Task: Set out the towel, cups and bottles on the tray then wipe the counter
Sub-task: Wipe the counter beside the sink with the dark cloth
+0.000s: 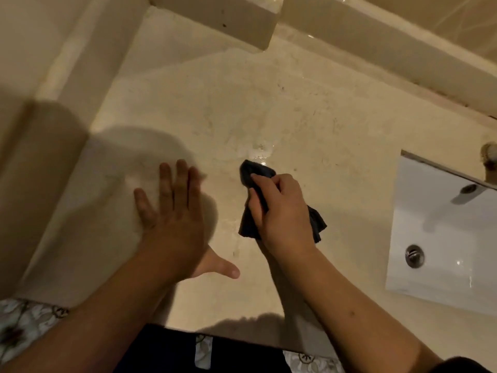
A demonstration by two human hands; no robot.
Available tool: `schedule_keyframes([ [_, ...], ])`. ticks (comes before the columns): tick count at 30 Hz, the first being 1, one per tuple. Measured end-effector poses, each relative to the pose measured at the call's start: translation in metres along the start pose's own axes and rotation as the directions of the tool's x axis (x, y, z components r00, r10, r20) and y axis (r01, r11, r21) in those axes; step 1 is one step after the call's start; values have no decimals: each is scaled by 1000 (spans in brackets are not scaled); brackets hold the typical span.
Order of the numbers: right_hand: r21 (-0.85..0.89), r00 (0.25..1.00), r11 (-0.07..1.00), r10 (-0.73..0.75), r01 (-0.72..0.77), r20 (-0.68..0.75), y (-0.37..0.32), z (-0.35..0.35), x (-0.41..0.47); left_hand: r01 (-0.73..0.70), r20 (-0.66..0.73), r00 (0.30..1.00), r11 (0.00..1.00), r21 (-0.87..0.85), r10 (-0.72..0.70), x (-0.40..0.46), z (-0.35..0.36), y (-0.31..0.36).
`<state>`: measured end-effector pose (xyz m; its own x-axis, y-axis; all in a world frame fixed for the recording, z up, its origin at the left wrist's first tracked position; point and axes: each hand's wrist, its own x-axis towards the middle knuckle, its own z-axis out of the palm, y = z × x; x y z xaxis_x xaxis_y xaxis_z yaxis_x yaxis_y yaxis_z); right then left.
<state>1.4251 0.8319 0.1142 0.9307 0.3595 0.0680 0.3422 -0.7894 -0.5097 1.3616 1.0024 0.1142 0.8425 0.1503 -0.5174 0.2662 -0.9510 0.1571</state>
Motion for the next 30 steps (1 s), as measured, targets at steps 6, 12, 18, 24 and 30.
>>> schedule_keyframes([
  [6, -168, 934, 930, 291, -327, -208, 117, -71, 10, -43, -14, 999, 999, 4, 43, 1, -3, 0],
  [12, -71, 787, 826, 501, -559, -360, 112, -95, 1, -110, -66, 992, 994, 23, 111, -11, -3, -3],
  [18, 117, 966, 981, 173, -153, -194, -24, -31, -23, -49, -45, 998, 995, -84, 45, -39, 10, 11],
  [24, 69, 991, 997, -48, 40, 127, -44, 15, -57, -52, -160, 986, 999, 4, 52, -34, 31, 7],
  [30, -27, 996, 996, -90, 90, -16, 28, -10, -82, -46, -65, 997, 998, 41, 48, -33, 28, 14],
])
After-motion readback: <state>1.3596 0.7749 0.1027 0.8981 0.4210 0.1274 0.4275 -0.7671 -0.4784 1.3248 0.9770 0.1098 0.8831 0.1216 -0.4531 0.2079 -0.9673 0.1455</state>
